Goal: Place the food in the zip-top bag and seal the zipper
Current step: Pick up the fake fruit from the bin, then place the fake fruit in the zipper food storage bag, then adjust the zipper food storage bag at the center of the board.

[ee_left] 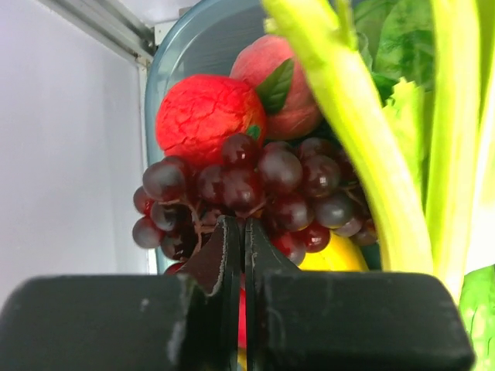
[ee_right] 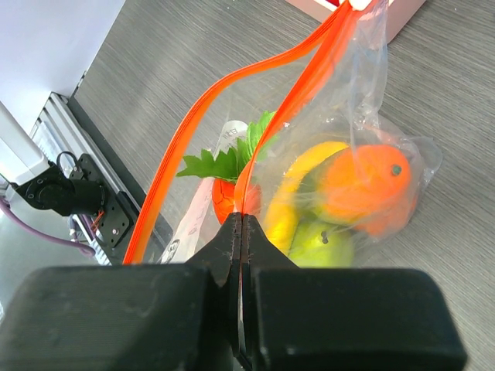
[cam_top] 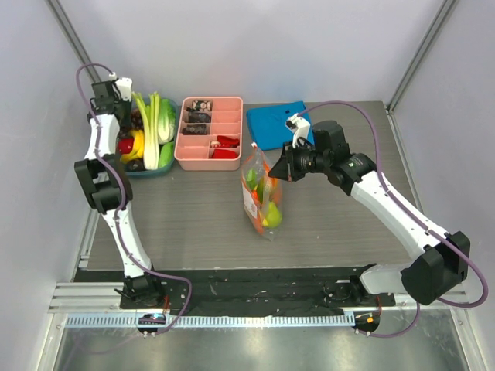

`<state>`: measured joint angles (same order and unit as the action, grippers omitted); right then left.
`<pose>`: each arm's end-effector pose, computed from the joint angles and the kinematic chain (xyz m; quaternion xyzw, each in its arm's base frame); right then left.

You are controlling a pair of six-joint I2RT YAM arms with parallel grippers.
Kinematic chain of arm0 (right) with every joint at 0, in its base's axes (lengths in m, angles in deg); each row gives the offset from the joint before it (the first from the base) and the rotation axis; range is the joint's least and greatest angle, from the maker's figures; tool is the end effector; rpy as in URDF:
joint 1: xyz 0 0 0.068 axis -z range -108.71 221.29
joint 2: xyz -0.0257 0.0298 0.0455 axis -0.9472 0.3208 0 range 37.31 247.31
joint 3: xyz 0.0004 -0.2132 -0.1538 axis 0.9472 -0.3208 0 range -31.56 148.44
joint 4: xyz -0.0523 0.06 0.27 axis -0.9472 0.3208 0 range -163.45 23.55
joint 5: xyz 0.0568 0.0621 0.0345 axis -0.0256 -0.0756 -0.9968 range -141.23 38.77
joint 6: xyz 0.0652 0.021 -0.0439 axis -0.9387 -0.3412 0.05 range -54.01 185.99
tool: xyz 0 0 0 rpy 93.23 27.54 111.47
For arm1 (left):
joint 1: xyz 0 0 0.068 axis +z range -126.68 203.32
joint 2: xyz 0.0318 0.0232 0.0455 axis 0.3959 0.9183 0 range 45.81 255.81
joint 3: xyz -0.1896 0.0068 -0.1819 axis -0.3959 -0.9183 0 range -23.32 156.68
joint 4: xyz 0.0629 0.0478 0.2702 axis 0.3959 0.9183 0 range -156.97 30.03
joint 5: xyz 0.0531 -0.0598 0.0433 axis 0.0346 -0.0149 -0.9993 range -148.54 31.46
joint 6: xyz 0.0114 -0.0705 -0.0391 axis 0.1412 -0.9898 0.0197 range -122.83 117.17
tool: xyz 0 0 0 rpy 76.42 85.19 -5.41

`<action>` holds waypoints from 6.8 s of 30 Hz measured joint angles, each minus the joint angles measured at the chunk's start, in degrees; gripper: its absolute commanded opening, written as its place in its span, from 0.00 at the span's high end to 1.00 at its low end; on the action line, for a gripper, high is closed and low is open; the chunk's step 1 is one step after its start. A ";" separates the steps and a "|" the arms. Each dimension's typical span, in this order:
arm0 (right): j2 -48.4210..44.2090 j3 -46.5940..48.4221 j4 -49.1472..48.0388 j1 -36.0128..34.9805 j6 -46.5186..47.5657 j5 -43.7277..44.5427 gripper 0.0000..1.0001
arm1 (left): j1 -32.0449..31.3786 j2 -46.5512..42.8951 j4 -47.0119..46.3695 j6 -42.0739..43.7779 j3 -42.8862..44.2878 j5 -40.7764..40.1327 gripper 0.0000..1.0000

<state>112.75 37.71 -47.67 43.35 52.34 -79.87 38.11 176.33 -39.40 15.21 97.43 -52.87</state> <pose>0.2870 0.1905 0.3182 -0.2244 0.8257 0.3692 0.3627 0.5550 0.1393 0.2327 0.0473 0.8942 0.0827 0.4375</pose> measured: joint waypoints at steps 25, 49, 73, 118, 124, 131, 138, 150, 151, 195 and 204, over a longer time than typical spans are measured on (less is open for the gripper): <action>0.85 0.46 -0.04 0.04 -0.02 -0.04 0.99 | 2.38 -26.77 0.87 -12.35 -12.52 6.21 1.00; -0.61 0.48 1.05 0.04 0.46 2.12 0.99 | -41.62 -53.37 1.51 -41.35 -25.62 16.33 1.00; -7.89 -2.91 2.97 0.04 0.07 8.22 0.99 | -52.70 -51.15 -1.07 -47.65 -32.50 27.43 1.00; -16.72 -10.51 1.75 0.15 1.09 8.13 0.99 | -55.78 -33.64 2.93 -72.61 -24.83 17.11 1.00; -17.42 -11.43 1.33 0.15 1.33 8.22 0.99 | -60.50 -33.16 10.16 -66.66 -24.02 5.92 1.00; -19.30 -14.34 0.35 0.15 1.55 8.20 0.99 | -63.98 -30.99 12.59 -58.01 -24.04 3.58 0.64; -23.28 -18.69 0.92 0.20 2.73 8.70 0.99 | -62.75 -36.46 11.61 -48.54 -29.38 7.02 0.09; -24.26 -20.22 1.18 0.20 3.39 8.98 0.99 | -47.63 -60.70 4.59 -19.43 -54.36 26.43 0.16; -24.24 -20.22 1.16 0.20 3.39 8.92 0.99 | -48.02 -60.89 4.48 -17.29 -56.57 26.93 0.18; -18.99 -13.44 0.48 0.52 10.03 -3.78 0.99 | -52.09 -64.57 -7.58 -1.73 -57.31 26.99 0.22; -11.82 -6.95 1.42 0.52 12.15 -13.68 0.99 | -53.07 -69.24 4.37 20.98 -61.61 32.35 0.26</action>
<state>100.92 30.76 -46.25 43.87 64.49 -93.55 -14.96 107.09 -35.02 36.19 35.82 -20.52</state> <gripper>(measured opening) 0.014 0.752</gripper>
